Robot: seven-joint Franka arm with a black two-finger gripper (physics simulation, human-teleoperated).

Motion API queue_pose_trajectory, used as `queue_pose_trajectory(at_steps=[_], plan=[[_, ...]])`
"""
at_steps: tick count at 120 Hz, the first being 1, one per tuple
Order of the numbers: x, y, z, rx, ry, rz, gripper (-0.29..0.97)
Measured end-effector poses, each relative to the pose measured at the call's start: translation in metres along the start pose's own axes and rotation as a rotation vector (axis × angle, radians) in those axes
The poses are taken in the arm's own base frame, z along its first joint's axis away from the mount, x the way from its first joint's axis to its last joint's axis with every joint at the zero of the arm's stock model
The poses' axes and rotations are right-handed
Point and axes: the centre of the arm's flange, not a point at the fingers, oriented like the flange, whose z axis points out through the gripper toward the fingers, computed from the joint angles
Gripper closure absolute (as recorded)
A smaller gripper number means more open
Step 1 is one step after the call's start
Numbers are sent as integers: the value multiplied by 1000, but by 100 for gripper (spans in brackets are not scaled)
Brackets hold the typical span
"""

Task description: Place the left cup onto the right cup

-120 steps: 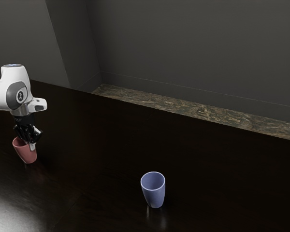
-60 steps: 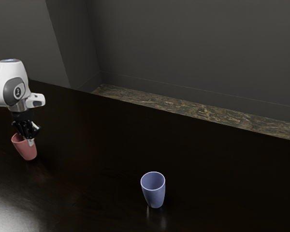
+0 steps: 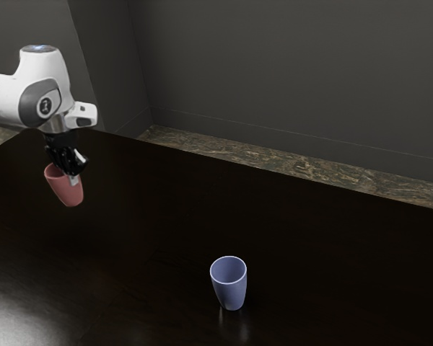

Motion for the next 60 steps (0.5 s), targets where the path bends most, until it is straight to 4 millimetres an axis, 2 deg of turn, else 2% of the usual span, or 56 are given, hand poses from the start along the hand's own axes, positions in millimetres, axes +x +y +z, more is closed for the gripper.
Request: queue_pose_trajectory(at_steps=[13,28,41,60], plan=[[-9,37,-14,-2,5,18,79],[-17,58,-30,-1,21,-9,79],[-20,90,-44,-1,34,-13,78],[-20,131,-53,6,39,-33,78]])
